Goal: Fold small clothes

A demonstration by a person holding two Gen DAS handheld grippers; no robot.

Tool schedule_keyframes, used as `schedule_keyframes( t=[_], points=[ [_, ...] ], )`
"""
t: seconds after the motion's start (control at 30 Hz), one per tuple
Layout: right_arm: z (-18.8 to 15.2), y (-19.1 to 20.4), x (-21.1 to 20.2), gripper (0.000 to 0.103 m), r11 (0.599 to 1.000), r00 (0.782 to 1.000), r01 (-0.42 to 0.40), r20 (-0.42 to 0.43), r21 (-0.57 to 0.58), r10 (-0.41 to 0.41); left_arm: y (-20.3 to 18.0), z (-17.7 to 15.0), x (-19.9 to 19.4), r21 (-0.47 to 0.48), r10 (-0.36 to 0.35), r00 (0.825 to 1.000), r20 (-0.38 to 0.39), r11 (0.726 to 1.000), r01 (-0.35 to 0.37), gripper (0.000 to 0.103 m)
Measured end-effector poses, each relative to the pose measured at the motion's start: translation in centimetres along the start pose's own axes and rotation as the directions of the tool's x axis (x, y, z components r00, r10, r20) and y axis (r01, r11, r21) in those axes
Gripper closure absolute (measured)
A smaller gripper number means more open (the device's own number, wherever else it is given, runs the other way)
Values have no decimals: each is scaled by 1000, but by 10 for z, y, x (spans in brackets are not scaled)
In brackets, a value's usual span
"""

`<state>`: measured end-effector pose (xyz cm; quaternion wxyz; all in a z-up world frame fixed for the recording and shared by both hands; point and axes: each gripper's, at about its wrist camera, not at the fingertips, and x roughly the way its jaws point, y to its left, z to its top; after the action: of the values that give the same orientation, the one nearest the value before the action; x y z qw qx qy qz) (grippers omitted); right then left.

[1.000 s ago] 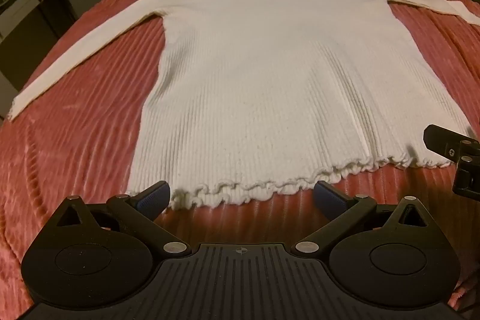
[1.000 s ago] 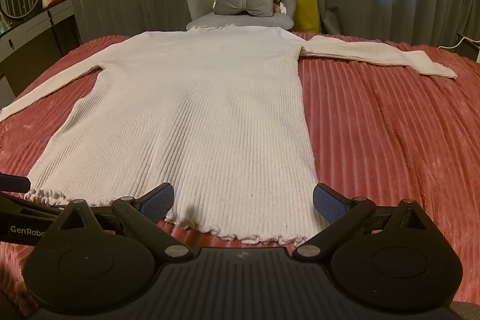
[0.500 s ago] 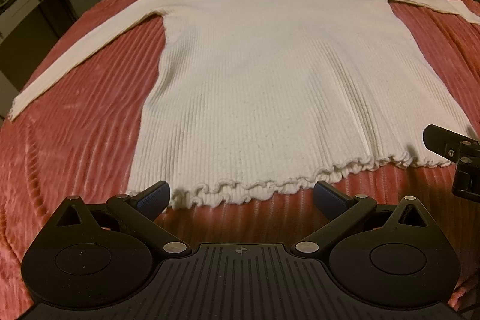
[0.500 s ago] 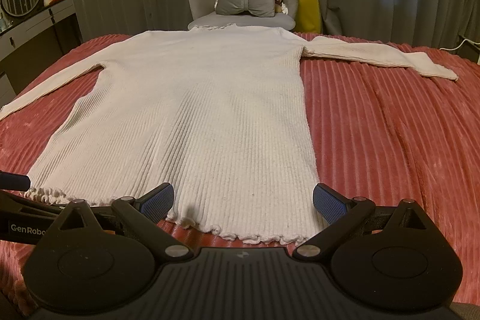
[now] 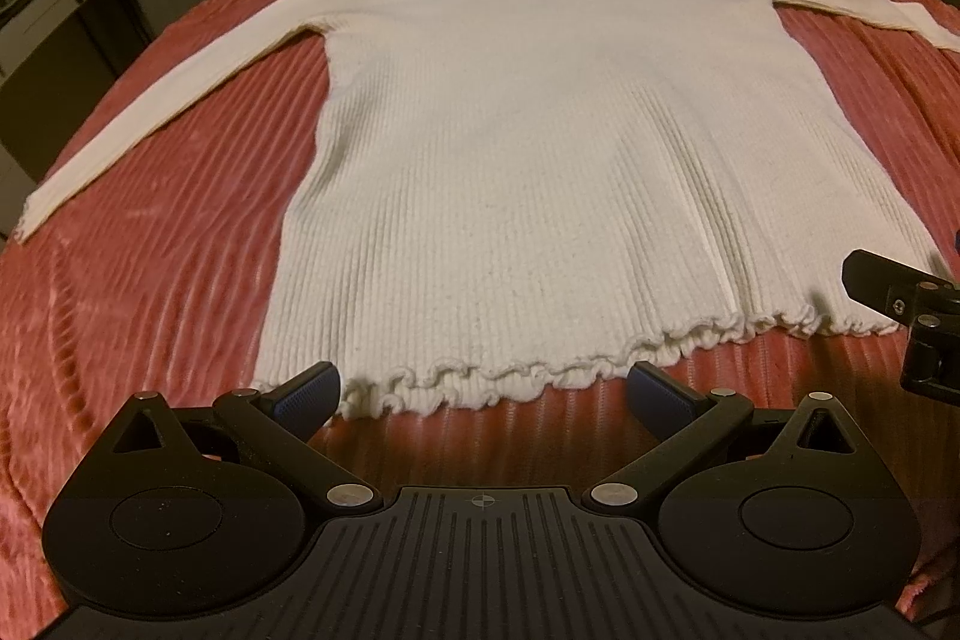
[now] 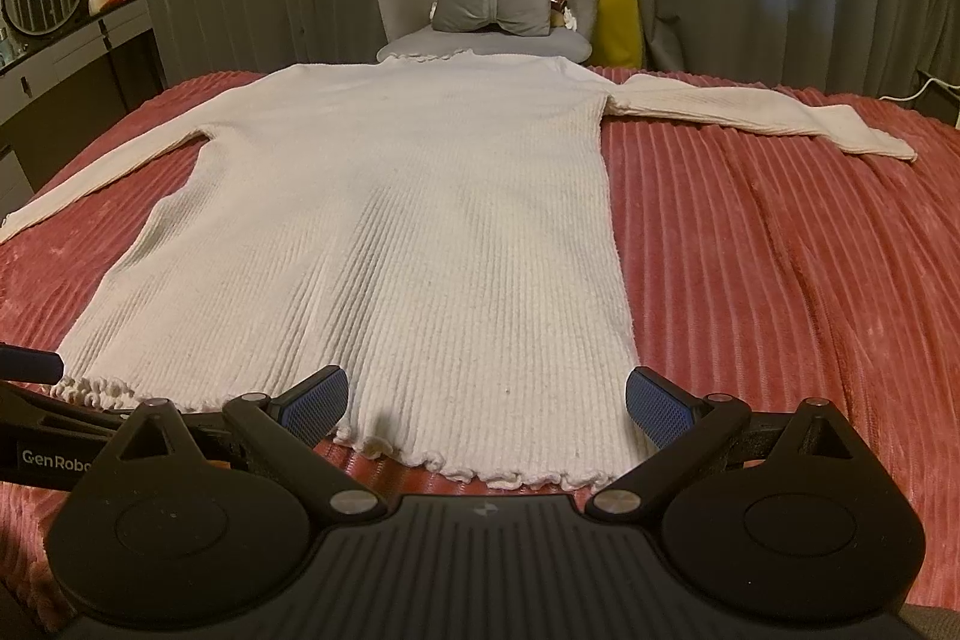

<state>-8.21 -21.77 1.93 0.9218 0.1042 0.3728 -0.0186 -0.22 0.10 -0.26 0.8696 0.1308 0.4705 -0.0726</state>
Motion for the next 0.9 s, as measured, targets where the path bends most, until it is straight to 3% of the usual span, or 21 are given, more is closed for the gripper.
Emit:
schedule_keyframes(
  t=[0.9],
  points=[
    [1,0,-1,4,1000,1000,1,8,-4,-1,0,-2,1,-2,-2,1000,-9,1000,2,0]
  ],
)
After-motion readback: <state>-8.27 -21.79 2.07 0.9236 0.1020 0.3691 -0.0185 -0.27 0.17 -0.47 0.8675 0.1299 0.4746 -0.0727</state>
